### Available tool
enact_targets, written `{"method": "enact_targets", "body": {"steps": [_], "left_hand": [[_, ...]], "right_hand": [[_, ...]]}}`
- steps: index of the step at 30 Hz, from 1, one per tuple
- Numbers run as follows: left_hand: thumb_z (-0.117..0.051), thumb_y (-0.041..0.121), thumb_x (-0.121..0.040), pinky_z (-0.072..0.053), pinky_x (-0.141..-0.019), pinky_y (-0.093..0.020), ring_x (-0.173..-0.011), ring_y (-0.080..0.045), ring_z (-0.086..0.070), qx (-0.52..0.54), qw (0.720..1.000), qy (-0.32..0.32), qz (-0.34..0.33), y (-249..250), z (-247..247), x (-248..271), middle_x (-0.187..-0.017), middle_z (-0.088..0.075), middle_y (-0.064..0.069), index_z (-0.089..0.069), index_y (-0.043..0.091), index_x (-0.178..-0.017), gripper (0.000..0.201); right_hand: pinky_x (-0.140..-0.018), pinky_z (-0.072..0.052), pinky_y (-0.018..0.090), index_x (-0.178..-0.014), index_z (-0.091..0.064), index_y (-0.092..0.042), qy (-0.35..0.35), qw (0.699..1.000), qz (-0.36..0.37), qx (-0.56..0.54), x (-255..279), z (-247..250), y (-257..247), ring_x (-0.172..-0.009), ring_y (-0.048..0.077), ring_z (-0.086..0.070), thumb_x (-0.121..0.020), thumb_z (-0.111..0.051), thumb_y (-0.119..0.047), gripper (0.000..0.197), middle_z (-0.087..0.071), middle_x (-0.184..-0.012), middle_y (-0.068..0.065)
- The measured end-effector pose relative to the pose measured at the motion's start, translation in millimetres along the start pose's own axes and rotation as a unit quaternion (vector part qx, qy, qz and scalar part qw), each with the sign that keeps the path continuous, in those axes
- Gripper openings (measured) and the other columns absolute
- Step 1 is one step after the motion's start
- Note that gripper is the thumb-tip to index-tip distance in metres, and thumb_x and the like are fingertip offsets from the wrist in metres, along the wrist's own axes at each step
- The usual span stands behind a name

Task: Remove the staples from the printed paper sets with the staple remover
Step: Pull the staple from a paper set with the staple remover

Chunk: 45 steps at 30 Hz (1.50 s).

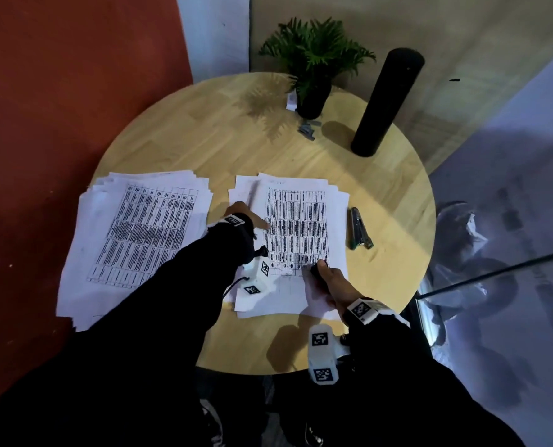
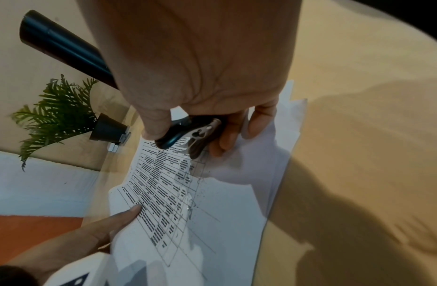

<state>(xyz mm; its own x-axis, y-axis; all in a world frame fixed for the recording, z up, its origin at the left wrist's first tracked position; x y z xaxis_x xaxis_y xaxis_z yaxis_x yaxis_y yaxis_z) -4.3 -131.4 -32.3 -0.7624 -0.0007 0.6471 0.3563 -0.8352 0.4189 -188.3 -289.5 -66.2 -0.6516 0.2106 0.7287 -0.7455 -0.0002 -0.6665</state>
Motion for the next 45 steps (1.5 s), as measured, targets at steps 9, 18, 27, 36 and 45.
{"method": "enact_targets", "body": {"steps": [9, 18, 27, 36, 45], "left_hand": [[-0.061, 0.044, -0.088, -0.044, -0.088, -0.035, -0.110, -0.034, -0.056, 0.193, 0.977, -0.088, -0.004, -27.9, -14.0, 19.5, -0.131, -0.049, -0.017, -0.030, 0.005, -0.145, 0.075], [-0.070, -0.001, -0.079, -0.050, -0.078, -0.023, -0.071, -0.007, -0.063, 0.331, 0.929, 0.034, -0.160, -26.5, 2.9, 32.8, -0.086, -0.070, -0.003, -0.064, -0.009, -0.107, 0.030], [-0.059, -0.012, -0.082, -0.054, -0.076, -0.018, -0.072, 0.000, -0.068, 0.407, 0.874, -0.020, -0.266, -12.9, 66.0, 76.5, -0.075, -0.073, 0.014, -0.063, 0.003, -0.103, 0.026], [-0.056, -0.011, -0.084, -0.052, -0.073, -0.014, -0.076, 0.002, -0.068, 0.371, 0.870, -0.040, -0.322, -20.5, 121.8, 112.8, -0.077, -0.073, 0.015, -0.078, 0.027, -0.071, 0.046], [-0.079, 0.006, -0.068, -0.046, -0.080, -0.025, -0.091, -0.015, -0.060, 0.389, 0.850, 0.111, -0.338, -6.6, 145.3, 148.0, -0.095, -0.069, 0.004, -0.061, 0.008, -0.109, 0.044]], "right_hand": [[-0.069, -0.033, 0.026, -0.107, -0.059, 0.011, 0.013, 1.000, 0.010, -0.002, 0.8, -2.2, -1.3, -0.079, 0.020, -0.046, -0.098, -0.037, -0.041, 0.058, -0.054, -0.086, 0.015], [-0.057, -0.030, 0.025, -0.070, -0.053, -0.014, 0.063, 0.986, 0.001, -0.155, 21.3, 14.4, -26.4, -0.058, 0.015, -0.040, -0.091, -0.057, -0.039, 0.033, -0.047, -0.066, 0.004], [-0.070, -0.035, 0.024, -0.078, -0.052, -0.022, 0.036, 0.951, 0.202, -0.231, 59.2, 52.7, -135.6, -0.083, 0.007, -0.056, -0.087, -0.061, -0.015, 0.015, -0.061, -0.085, -0.004], [-0.068, -0.034, 0.025, -0.079, -0.061, -0.024, -0.072, 0.930, 0.311, -0.181, 108.7, 43.9, -190.0, -0.079, 0.002, -0.059, -0.039, -0.088, -0.047, 0.054, -0.068, -0.077, -0.015], [-0.059, -0.043, 0.013, -0.079, -0.060, -0.023, -0.081, 0.898, 0.374, -0.216, 146.0, 48.3, -209.1, -0.082, 0.002, -0.059, -0.021, -0.091, -0.054, 0.073, -0.067, -0.084, -0.009]]}}
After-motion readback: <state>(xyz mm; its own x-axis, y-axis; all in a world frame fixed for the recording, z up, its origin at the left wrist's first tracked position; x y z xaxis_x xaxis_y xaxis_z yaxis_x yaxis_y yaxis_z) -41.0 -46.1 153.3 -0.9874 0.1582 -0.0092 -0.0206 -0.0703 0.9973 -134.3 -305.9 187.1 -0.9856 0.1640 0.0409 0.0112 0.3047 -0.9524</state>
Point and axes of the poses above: each hand's wrist, its own x-axis away from the middle knuckle, its own z-axis out of the back of the hand, y = z × x, the point moved 1 cm from there along -x, towards the middle knuckle
